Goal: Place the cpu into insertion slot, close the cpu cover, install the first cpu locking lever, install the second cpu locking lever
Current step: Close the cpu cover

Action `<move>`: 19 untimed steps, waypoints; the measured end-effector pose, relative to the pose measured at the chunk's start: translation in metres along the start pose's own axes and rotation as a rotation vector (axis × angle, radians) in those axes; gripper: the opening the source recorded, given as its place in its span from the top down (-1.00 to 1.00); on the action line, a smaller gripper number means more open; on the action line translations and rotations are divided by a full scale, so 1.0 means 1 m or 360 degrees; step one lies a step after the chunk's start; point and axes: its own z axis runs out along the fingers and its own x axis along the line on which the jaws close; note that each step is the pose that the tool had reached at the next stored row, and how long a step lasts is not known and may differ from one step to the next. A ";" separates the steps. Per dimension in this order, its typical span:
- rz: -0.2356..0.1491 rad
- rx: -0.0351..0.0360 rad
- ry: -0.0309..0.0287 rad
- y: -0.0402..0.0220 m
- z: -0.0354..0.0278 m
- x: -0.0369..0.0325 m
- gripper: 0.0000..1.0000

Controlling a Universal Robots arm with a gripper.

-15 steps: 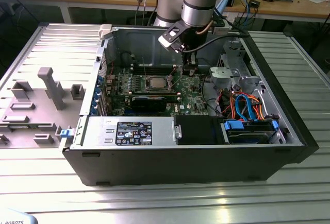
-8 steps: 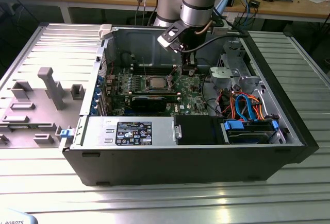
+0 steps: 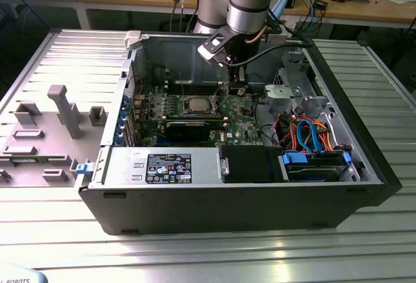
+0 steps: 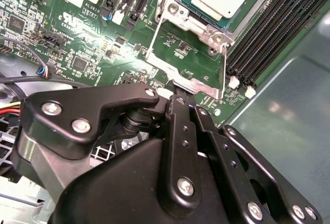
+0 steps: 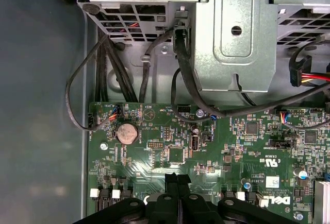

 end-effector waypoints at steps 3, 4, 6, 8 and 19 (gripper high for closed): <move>0.0000 0.0000 0.00001 -0.0017 0.0000 0.0001 0.79; 0.0000 0.0000 0.00000 -0.0027 0.0000 0.0001 0.79; 0.0000 0.0000 0.00000 -0.0035 0.0000 0.0001 0.79; 0.0000 0.0000 0.00000 -0.0041 0.0001 0.0001 0.79; 0.0000 0.0000 0.00001 -0.0063 0.0001 0.0002 0.79</move>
